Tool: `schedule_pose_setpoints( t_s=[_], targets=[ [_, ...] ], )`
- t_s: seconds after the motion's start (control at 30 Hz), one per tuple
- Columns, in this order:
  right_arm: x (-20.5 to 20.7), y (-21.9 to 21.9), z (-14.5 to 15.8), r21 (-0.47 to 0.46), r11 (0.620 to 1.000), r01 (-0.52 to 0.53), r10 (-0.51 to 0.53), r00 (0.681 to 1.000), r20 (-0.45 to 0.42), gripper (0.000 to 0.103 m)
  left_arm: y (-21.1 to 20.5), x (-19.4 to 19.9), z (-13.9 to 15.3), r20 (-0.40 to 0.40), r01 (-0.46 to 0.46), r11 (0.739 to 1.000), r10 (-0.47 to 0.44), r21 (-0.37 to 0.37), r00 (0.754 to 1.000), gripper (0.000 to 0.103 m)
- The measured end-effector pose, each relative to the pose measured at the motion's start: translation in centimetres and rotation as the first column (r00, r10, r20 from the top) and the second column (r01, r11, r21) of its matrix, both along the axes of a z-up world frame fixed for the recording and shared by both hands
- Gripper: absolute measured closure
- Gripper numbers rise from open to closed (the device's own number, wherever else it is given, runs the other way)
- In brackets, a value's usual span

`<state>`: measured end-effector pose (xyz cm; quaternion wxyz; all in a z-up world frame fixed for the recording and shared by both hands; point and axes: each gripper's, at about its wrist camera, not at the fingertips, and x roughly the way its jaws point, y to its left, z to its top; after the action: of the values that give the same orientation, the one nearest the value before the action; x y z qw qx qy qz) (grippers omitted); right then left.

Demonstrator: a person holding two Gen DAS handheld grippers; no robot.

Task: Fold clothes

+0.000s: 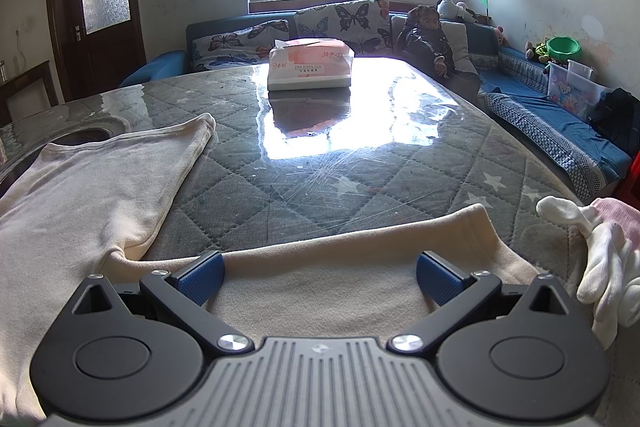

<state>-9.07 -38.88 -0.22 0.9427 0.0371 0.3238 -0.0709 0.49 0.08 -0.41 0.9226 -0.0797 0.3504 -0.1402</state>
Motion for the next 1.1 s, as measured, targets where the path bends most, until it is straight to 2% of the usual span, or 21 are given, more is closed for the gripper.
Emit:
schedule_pose_setpoints(
  t_s=[0.1,0.37,0.43,0.57,0.67,0.77,0.87,1.03,1.1],
  targets=[
    [0.0,0.0,0.0,0.0,1.0,0.0,0.0,1.0,0.0,0.0,-0.8,-0.5,0.9,0.037,0.032,0.999,-0.032,-0.002,0.999,0.061],
    [-0.1,0.0,0.0,0.002,1.0,0.001,-0.001,1.0,0.002,0.0,-2.8,-2.5,1.3,0.098,0.105,0.988,-0.116,0.112,0.988,0.058],
    [-0.1,0.0,0.0,0.001,1.0,0.001,-0.001,1.0,0.002,0.0,-3.3,-2.9,1.4,0.112,0.122,0.982,-0.138,0.141,0.984,0.054],
    [-0.1,0.0,0.0,0.0,1.0,0.001,-0.001,1.0,0.002,0.0,-4.9,-5.5,1.6,0.148,0.208,0.955,-0.242,0.211,0.959,0.05],
    [-0.1,0.0,0.1,-0.002,1.0,0.002,-0.002,1.0,0.001,0.0,-5.6,-7.0,0.8,0.124,0.265,0.938,-0.297,0.223,0.947,0.047],
    [-0.1,0.1,0.1,-0.004,1.0,0.003,-0.003,1.0,0.001,0.0,-6.1,-8.6,-0.2,0.114,0.299,0.921,-0.334,0.25,0.935,0.039],
    [-0.1,0.0,0.1,-0.003,1.0,0.002,-0.002,1.0,0.0,0.0,-6.3,-9.7,-0.9,0.119,0.307,0.909,-0.351,0.281,0.929,0.035],
    [-0.3,0.1,0.6,-0.016,1.0,0.002,-0.002,1.0,0.01,0.0,-5.9,-10.1,0.7,0.159,0.287,0.914,-0.341,0.287,0.927,0.03],
    [-0.9,0.5,1.2,-0.027,1.0,-0.006,0.007,1.0,0.024,0.0,-5.8,-10.1,1.4,0.185,0.277,0.919,-0.335,0.281,0.924,0.025]
  ],
)
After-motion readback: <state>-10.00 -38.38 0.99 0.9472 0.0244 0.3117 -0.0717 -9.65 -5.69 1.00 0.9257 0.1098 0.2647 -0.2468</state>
